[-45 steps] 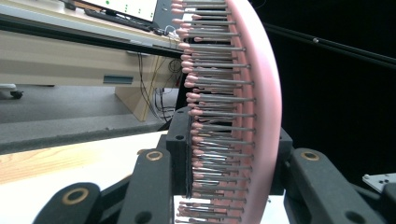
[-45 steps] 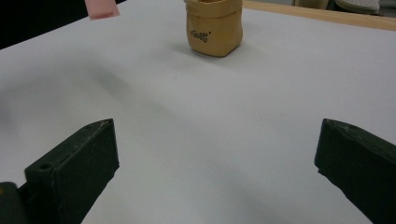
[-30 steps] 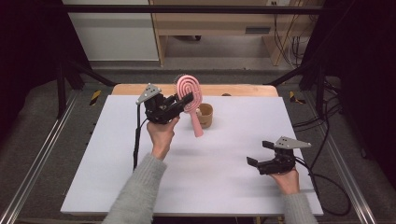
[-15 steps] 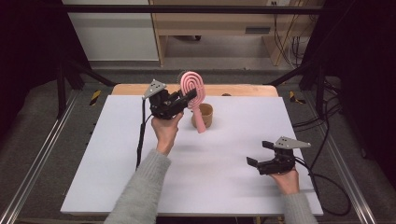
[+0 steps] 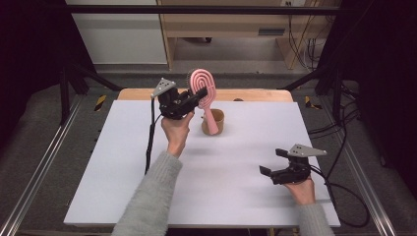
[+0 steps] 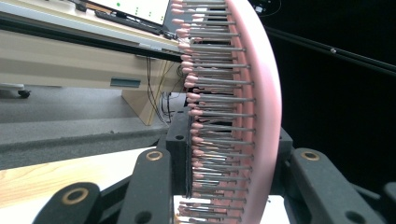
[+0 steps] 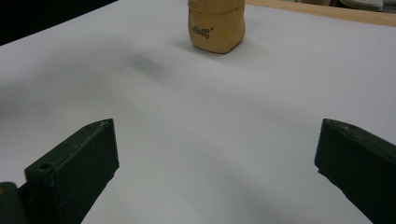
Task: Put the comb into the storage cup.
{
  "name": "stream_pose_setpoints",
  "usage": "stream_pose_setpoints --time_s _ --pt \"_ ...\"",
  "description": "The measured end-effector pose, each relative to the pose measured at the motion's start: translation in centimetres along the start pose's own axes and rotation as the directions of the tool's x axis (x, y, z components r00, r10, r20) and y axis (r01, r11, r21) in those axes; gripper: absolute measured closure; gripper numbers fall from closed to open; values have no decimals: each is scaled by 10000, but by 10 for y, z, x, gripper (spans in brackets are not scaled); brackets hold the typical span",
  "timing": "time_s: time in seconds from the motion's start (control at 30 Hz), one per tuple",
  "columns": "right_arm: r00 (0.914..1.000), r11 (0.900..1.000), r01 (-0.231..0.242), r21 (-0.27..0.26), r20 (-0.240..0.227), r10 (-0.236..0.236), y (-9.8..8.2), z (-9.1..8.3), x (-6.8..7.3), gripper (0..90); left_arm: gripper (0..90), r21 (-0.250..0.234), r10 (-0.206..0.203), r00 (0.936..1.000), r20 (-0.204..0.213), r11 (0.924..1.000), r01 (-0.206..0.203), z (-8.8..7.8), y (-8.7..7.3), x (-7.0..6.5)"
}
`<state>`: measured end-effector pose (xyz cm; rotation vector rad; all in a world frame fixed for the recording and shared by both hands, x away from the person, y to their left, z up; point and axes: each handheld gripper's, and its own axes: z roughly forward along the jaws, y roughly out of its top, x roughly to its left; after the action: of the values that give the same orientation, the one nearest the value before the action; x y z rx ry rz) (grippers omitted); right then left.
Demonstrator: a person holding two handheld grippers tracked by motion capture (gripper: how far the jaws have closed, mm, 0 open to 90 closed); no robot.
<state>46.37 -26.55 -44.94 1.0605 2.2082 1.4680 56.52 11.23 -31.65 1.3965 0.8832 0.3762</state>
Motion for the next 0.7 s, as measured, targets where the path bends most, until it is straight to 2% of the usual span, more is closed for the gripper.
stream_pose_setpoints --time_s 0.7 --pt "9999 10000 51 -52 93 -50 0 -1 0 1 636 -199 170 9998 -65 9997 -171 20 19 -5"
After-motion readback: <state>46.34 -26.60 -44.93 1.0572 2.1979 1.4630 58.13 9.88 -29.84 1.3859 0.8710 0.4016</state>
